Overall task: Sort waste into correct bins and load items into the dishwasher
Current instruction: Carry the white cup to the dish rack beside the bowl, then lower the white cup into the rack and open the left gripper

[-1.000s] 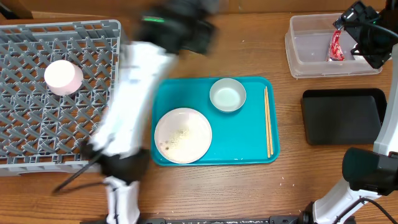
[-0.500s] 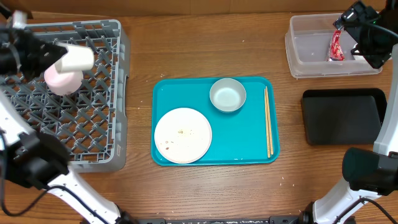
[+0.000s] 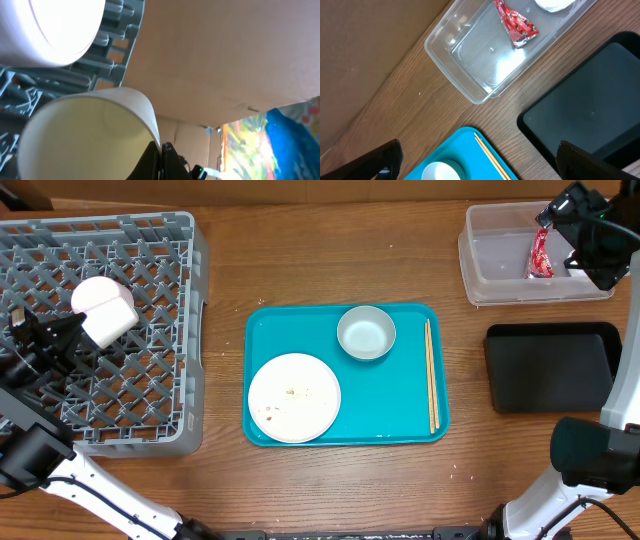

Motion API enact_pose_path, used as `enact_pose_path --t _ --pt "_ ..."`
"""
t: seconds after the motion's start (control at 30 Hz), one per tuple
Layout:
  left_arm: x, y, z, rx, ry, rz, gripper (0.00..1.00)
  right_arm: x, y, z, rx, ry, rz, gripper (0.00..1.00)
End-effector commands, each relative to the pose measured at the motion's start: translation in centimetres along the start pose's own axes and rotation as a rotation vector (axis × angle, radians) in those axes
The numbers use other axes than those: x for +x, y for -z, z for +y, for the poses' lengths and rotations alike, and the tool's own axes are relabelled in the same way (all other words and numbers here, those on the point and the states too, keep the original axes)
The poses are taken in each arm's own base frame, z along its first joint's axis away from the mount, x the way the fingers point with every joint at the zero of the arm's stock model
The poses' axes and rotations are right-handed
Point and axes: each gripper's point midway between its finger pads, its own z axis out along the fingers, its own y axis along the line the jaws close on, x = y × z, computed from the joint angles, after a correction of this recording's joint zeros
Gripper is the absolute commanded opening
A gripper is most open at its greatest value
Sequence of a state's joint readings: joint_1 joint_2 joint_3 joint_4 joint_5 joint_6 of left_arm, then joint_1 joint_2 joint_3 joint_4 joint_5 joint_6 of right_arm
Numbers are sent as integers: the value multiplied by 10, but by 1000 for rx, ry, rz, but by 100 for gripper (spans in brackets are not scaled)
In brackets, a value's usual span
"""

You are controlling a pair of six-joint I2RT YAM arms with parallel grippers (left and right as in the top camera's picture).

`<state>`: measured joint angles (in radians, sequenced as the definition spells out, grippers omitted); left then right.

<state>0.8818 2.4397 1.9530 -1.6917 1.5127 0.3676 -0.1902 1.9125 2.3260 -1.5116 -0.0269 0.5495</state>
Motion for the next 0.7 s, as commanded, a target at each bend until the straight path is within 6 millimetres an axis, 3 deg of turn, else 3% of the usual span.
enact_pose_path --t 0.0,0.33,0.67 --pt "2 -7 9 60 29 -10 4 -2 3 1 -7 -6 -10 100" --pt "11 1 33 -64 202 26 4 -2 3 1 -7 -6 -10 100" --pt "14 7 42 -118 216 35 4 -2 3 1 -7 -6 -10 100"
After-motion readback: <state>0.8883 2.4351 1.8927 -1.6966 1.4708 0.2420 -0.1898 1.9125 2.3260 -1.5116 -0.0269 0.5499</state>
